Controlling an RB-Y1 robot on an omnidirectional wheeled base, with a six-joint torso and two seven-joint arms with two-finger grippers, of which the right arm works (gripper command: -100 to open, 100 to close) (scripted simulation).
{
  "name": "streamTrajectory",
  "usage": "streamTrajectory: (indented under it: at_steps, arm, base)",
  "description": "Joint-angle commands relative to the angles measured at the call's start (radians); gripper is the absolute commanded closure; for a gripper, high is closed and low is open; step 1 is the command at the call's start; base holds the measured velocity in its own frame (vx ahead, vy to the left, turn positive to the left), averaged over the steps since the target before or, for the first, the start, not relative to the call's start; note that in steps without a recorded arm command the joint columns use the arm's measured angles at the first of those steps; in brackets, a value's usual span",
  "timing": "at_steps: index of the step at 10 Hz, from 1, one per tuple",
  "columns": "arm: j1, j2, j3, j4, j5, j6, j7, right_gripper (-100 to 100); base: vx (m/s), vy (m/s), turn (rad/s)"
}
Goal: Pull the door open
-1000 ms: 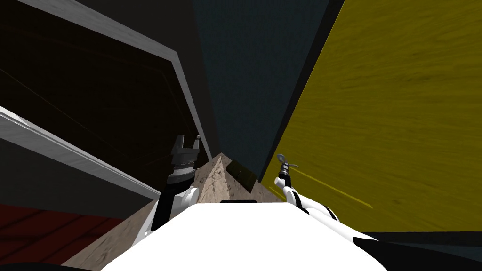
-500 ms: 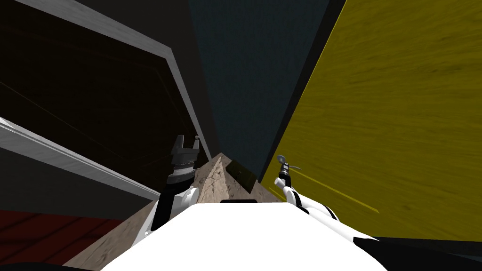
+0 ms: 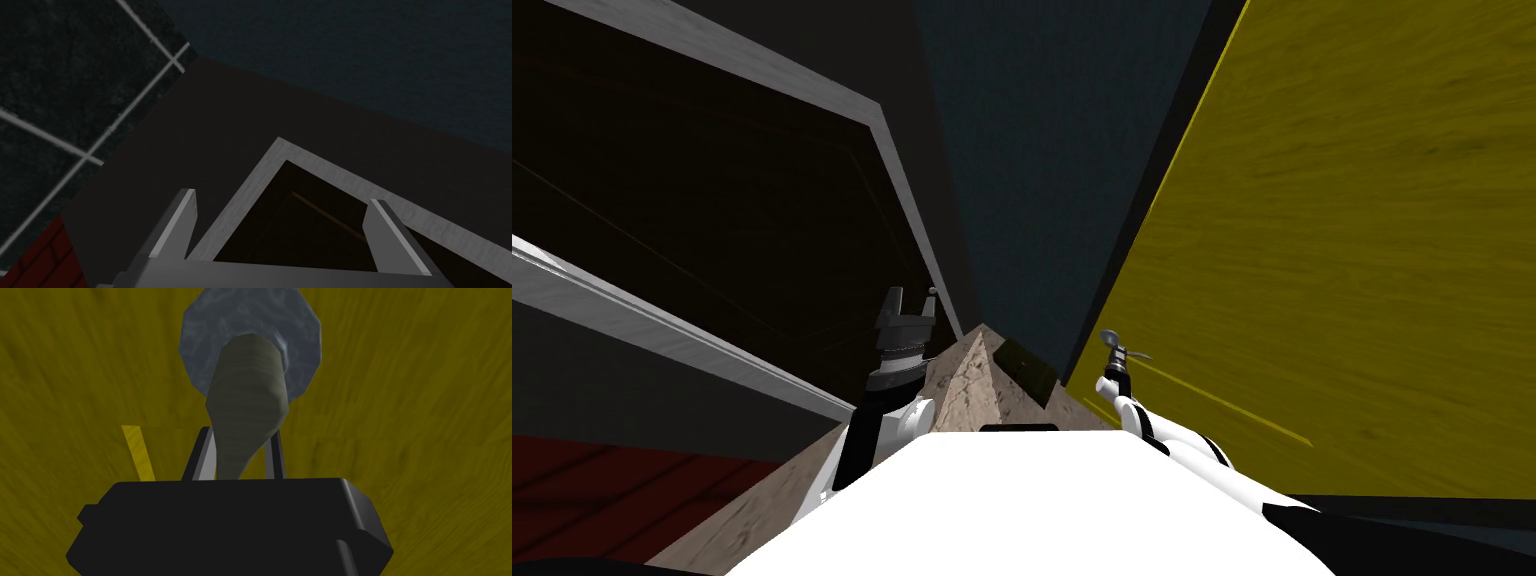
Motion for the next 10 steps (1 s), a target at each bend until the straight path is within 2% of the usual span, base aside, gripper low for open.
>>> streamTrajectory:
  at_steps: [1,7,10]
  arm:
    - [0.010,0.007,0.003,-0.012,0.001,0.007,-0.001,100]
    - [0.016,-0.003,0.015,-0.014,0.008,0.008,-0.020,100]
    - [0.033,-0.026,0.047,-0.018,0.026,0.010,-0.070,100]
  base:
    - [-0.140,0.075,0.002]
    - [-0.106,0.064,0.010]
    - [-0.189,0.052,0.078]
